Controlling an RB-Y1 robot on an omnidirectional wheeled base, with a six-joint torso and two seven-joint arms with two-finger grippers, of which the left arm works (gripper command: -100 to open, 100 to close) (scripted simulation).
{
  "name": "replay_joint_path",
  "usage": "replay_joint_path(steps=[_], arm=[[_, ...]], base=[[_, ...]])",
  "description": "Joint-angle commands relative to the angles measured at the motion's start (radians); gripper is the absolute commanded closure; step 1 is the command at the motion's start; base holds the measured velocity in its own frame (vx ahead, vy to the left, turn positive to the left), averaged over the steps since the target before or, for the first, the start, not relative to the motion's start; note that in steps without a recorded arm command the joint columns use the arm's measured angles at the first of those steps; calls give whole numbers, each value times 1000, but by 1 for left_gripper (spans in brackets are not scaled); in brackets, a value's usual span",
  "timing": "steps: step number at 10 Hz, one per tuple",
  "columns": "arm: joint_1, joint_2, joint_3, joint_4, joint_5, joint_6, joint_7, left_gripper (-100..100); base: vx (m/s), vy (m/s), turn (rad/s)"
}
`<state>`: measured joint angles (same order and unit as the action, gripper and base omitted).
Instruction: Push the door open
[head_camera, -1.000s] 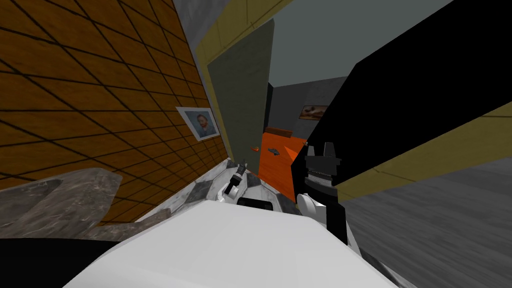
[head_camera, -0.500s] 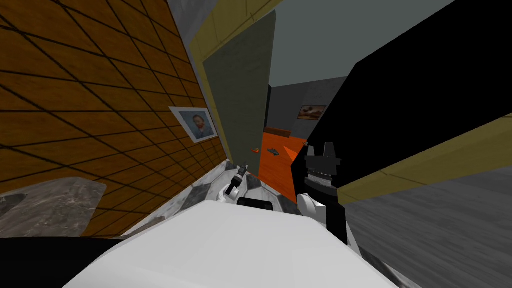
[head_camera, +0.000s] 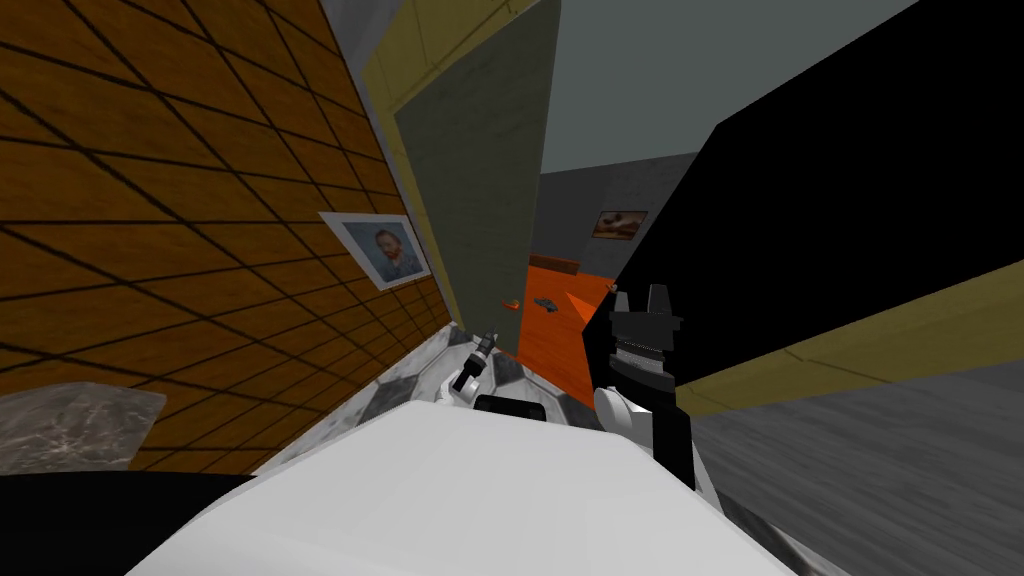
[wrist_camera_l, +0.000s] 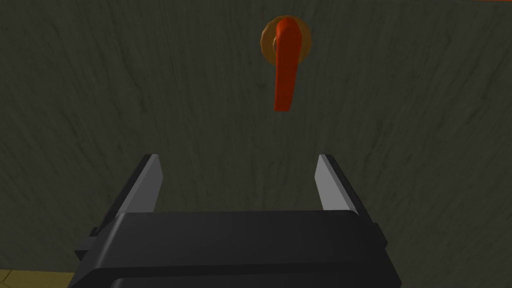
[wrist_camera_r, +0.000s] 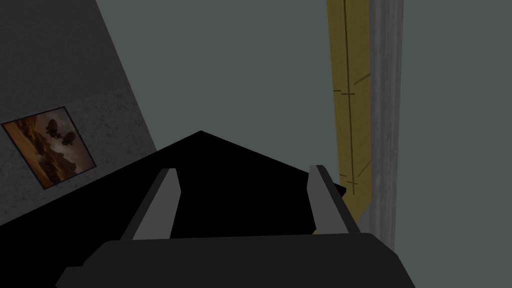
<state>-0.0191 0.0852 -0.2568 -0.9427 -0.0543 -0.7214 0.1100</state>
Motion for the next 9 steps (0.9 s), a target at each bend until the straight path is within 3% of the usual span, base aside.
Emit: replay_joint_path(steps=[1,9], arm=[[-9,-3,-4,30,-1,-9,2,-100],[-65,-23,-31,192,-10,-45,19,-100]], base=[[70,58,-39],[98,79,-56]])
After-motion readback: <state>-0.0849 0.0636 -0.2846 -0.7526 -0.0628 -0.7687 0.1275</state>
